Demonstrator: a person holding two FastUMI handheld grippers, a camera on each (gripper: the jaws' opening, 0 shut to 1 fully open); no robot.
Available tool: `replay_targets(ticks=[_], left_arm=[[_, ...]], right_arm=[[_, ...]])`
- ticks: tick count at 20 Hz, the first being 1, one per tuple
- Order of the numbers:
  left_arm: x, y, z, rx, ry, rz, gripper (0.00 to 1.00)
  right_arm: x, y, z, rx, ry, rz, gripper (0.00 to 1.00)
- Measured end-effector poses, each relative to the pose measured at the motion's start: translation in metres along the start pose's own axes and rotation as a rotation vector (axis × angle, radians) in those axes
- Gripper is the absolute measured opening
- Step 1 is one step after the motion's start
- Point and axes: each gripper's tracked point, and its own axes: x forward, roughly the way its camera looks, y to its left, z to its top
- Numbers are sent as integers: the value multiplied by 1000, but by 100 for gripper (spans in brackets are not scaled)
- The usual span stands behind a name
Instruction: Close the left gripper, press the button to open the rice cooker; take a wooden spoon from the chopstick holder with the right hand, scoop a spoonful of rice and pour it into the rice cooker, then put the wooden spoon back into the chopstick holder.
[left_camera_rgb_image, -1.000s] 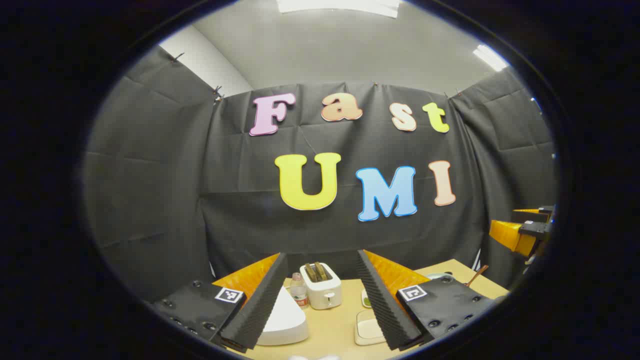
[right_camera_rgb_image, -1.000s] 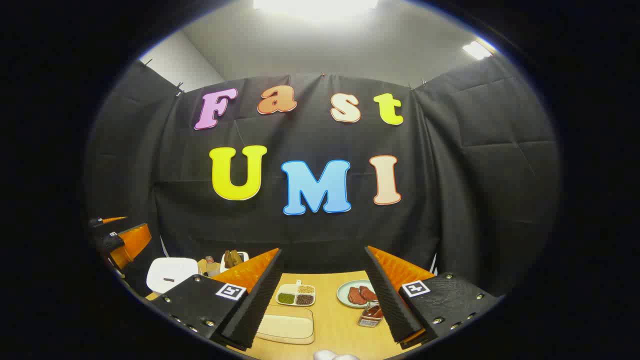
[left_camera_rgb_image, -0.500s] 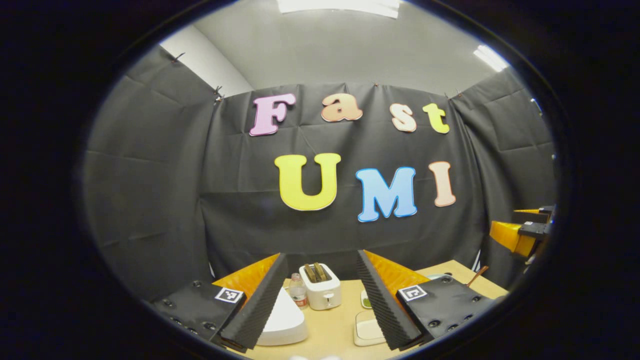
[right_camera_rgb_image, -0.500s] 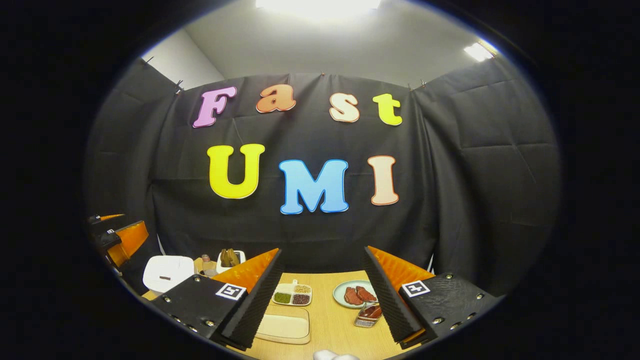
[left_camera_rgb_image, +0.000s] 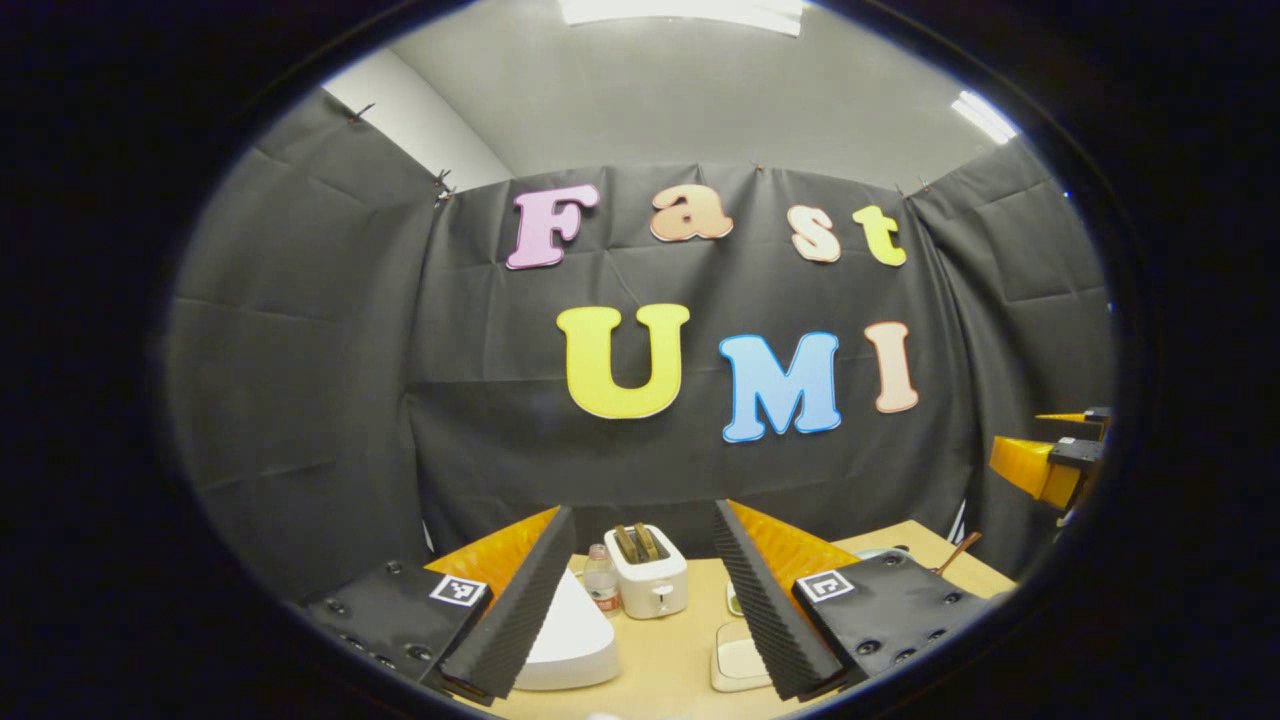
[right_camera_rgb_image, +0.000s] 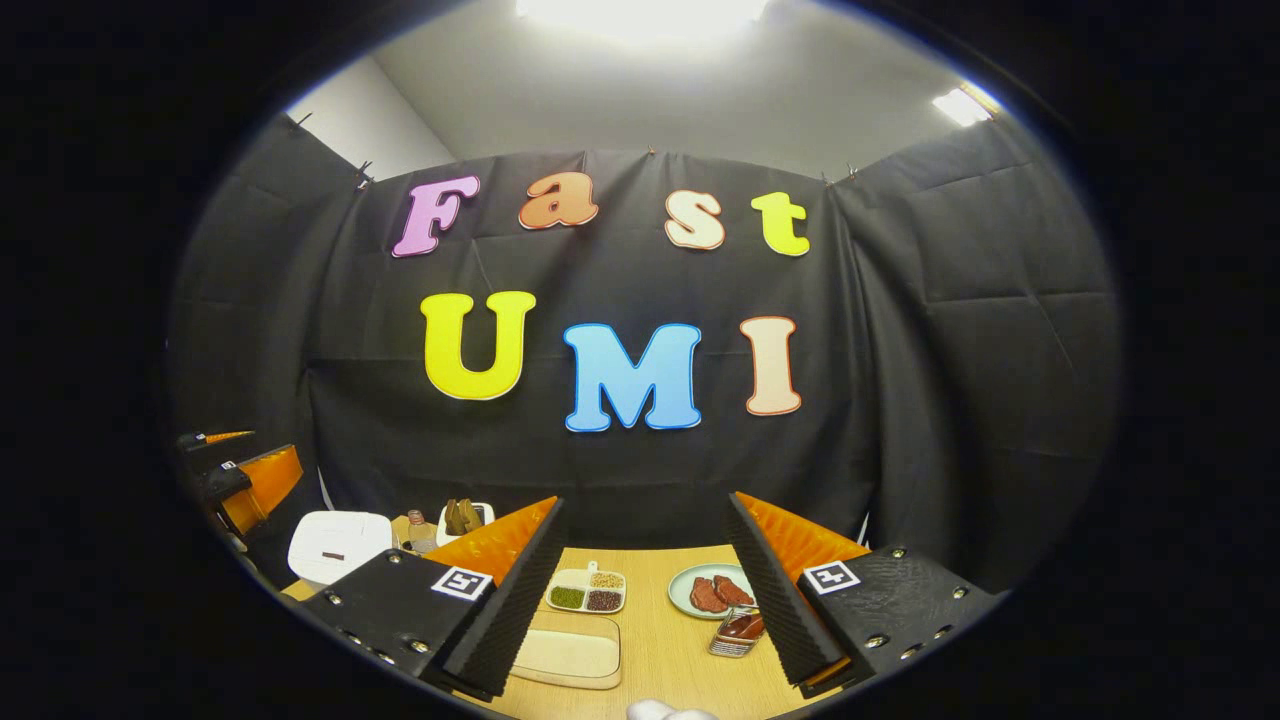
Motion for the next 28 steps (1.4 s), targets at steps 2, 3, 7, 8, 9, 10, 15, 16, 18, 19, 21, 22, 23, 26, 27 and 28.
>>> replay_targets(ticks=[2,3,7,8,9,10,15,16,18,19,21,22,23,26,27,28], left_arm=[[-1,1,-2,-1,5,2,98],[-2,3,-2,0,3,5,98],[0,-2,-4,-5,1,-28,88],[1,-6,-8,-11,7,-46,85],[2,-6,-11,-19,16,-53,71],[2,0,-17,-26,29,-40,56],[10,5,-42,-47,93,-47,9],[12,10,-43,-53,95,-43,8],[18,21,-44,-46,90,-26,8],[23,27,-45,-37,86,-12,8],[36,47,-50,-21,86,39,9],[43,62,-53,-14,87,78,9],[51,78,-61,-5,98,125,9],[67,109,-100,-27,174,233,10],[71,118,-116,-29,193,261,9],[77,128,-129,-21,212,289,9]], right_arm=[[-1,-1,-2,8,6,-5,97],[-2,-2,-1,22,7,-6,97],[-4,-5,-2,36,13,-17,97],[-4,-4,-3,41,18,-12,97],[-5,-3,-2,51,22,-9,97],[-4,-2,-3,61,24,-7,97],[-6,1,-5,65,34,2,97],[-7,1,-6,63,37,1,97],[-7,1,-9,55,46,1,97],[-6,1,-10,51,50,2,97],[-6,0,-14,37,68,-2,97],[-6,-1,-14,35,71,-3,97],[-6,-1,-13,34,73,-4,98],[-6,-7,-18,4,91,-15,98],[-5,-10,-20,0,99,-21,97],[-5,-10,-24,0,106,-24,98]])
